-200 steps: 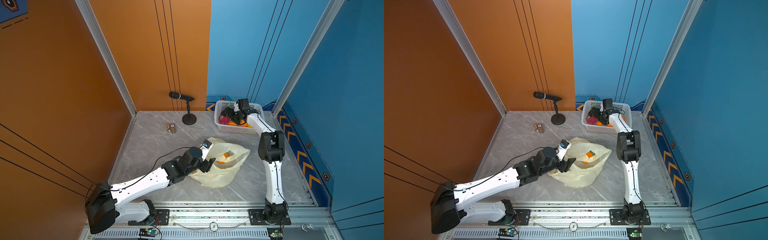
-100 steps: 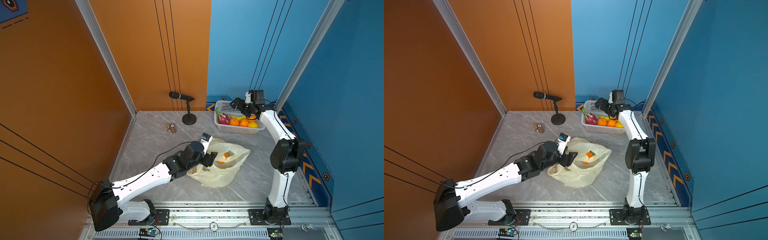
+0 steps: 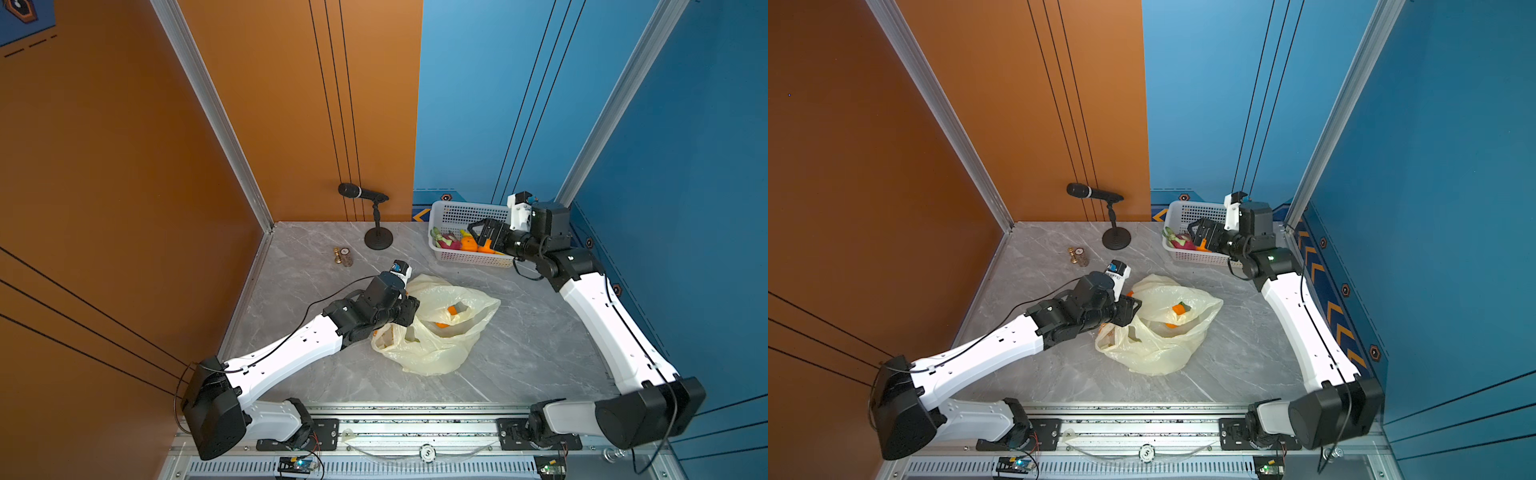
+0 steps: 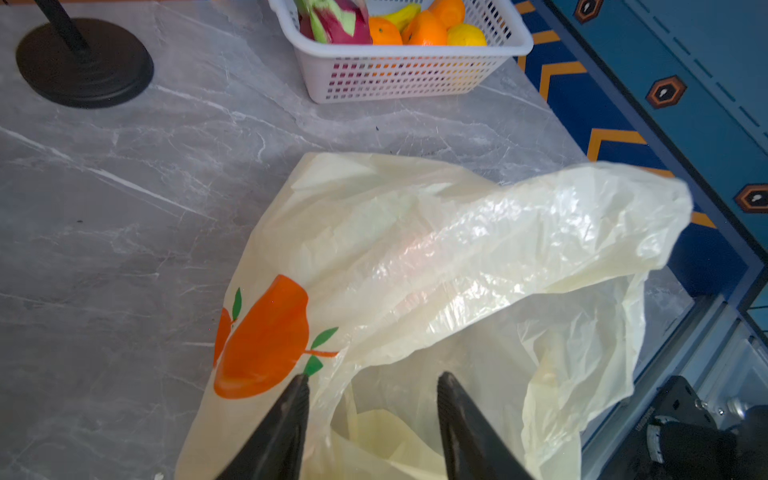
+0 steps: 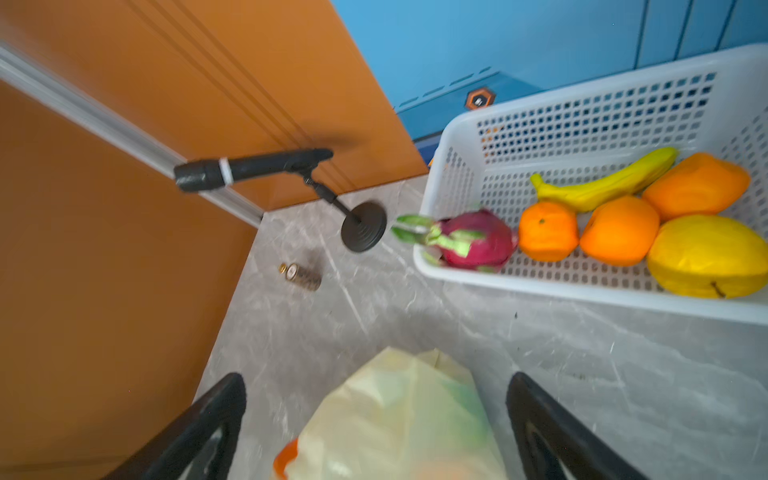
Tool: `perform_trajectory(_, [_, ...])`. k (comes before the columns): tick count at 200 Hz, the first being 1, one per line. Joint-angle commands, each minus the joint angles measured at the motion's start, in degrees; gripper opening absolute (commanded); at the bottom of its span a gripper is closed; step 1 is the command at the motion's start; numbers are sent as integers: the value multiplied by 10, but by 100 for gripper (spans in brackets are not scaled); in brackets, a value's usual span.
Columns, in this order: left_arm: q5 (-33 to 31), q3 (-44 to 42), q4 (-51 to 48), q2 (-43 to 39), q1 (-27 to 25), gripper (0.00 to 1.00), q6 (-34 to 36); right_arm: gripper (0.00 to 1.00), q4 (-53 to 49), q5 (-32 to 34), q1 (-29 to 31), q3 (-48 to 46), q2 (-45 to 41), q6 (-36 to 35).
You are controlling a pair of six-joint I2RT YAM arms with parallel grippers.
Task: Untie the knot of the plastic bag and take out the fruit
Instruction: 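Return the right gripper to the bag while the left gripper reaches into the bag, then hold the bag open with the right gripper while the left gripper grasps an orange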
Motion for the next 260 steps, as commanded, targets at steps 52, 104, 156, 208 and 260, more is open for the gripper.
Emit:
perform_trajectory(52, [35,-85,24,-4,-89,50,7,83,-143,84,197,-160,-164,30])
perform_trajectory(104, [-21,-110,90,35,-123,51,10,74,-87,124,287,-251,-143,70])
perform_trajectory(156, [-65,-118,143,66,-128,52,50,73,-15,192,290,-228,2,29])
perform_trajectory(208, [-131,-86,217,106,-115,68,126,69,57,243,241,-193,59,10])
perform_trajectory(260, [-65,-66,364,191,-61,77,151,52,142,149,189,-193,79,84])
